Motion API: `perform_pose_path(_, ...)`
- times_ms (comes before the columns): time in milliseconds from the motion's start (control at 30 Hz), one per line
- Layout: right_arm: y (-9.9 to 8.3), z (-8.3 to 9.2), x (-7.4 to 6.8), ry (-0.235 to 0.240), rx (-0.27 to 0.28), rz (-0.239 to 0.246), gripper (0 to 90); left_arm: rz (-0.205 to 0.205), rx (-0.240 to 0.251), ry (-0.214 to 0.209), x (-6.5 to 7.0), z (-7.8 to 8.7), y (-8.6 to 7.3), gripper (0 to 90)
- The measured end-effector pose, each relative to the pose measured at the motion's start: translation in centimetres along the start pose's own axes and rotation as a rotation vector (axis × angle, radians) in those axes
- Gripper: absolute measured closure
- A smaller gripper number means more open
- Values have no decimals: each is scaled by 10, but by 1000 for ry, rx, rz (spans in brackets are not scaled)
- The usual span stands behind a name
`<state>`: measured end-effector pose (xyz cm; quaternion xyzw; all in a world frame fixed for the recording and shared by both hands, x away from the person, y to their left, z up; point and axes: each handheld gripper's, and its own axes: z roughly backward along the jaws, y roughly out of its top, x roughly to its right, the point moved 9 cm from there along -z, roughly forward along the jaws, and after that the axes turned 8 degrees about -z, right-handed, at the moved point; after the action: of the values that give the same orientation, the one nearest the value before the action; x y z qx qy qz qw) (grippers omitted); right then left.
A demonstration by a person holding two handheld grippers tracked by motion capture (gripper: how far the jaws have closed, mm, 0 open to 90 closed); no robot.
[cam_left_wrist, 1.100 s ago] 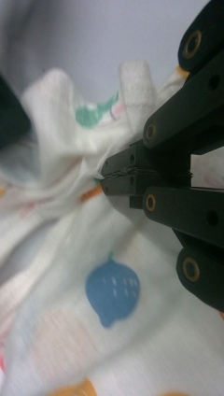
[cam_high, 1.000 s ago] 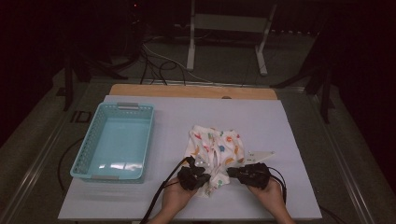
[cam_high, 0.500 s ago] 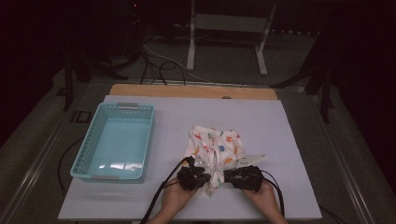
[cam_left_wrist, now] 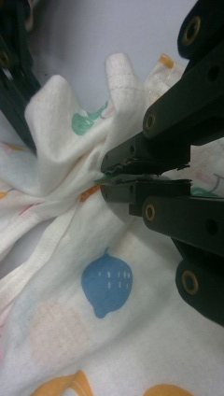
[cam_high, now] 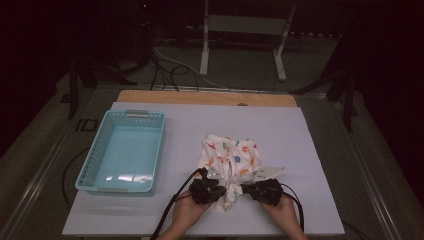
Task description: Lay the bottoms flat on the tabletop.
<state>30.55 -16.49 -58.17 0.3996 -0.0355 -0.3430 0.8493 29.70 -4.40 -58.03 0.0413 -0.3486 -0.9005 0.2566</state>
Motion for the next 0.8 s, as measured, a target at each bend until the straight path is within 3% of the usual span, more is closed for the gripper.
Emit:
perform_pose_path(267, -6, 17, 3, 10, 14, -18, 899, 7, 2, 0, -2, 1, 0, 837)
perform_pose_path(300, -5, 16, 1, 37, 22, -29, 884, 11, 5, 1, -2, 1, 0, 836)
perform_pose_path(333, -3, 14, -1, 55, 36, -32, 785, 15, 8, 1, -3, 2, 0, 829)
perform_pose_path(400, 0, 9, -7, 91, 36, -44, 747, 27, 24, -3, -4, 4, 2, 813)
perform_pose_path(533, 5, -4, -16, 108, 27, -7, 701, 36, 66, -26, -1, 12, 6, 774)
perform_pose_path(667, 5, -16, -17, 77, -11, 4, 730, 34, 61, -33, 0, 14, 4, 736)
perform_pose_path(767, 6, -18, -20, 68, -8, 25, 878, 39, 55, -43, 0, 11, 0, 727)
perform_pose_path(800, 6, -18, -20, 67, -10, 27, 888, 29, 45, -42, 0, 11, -1, 724)
